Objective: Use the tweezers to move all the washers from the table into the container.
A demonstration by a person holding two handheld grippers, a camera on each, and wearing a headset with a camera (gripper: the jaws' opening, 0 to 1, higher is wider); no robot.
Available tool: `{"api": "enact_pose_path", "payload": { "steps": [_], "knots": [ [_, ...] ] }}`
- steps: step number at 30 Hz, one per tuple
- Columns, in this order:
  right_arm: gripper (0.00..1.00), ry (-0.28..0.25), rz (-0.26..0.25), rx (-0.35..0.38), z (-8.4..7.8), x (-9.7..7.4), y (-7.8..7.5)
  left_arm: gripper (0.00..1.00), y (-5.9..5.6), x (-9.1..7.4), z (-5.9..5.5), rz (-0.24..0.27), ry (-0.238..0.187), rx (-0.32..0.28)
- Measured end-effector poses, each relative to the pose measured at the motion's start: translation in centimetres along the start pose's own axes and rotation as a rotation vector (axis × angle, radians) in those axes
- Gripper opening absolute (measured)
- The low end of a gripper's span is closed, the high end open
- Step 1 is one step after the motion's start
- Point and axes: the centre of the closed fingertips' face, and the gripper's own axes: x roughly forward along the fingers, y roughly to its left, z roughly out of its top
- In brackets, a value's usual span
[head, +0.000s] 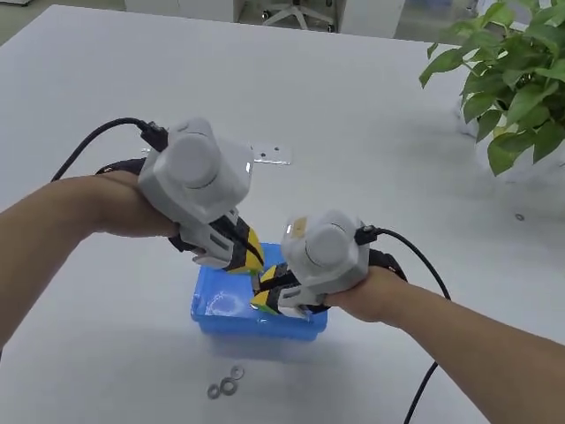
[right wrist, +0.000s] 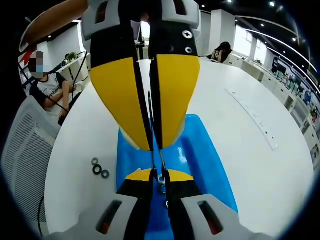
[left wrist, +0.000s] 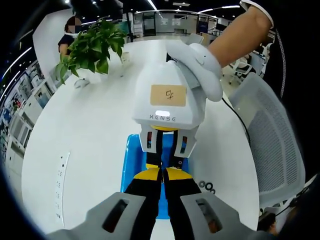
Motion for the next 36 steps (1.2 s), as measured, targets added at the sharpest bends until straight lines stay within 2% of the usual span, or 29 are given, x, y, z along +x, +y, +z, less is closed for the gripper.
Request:
{"api": "enact_pose_path", "payload": {
  "steps": [12, 24, 36],
  "knots": [
    [0.11, -0.009, -0.013, -0.008, 0.5, -0.5, 0.2, 0.06, -0.2, -0.5, 0.4, 0.007, -0.004, 0.007],
    [0.11, -0.033, -0.042, -0.015, 1.6, -1.7, 0.5, 0.06, -0.7, -1.8, 1.4, 0.025, -0.01, 0.025],
    [0.11, -0.051, -0.067, -0.032, 2.7, -3.0, 1.6, 0.06, -2.2, -3.0, 2.5, 0.029, -0.013, 0.054]
  ]
}}
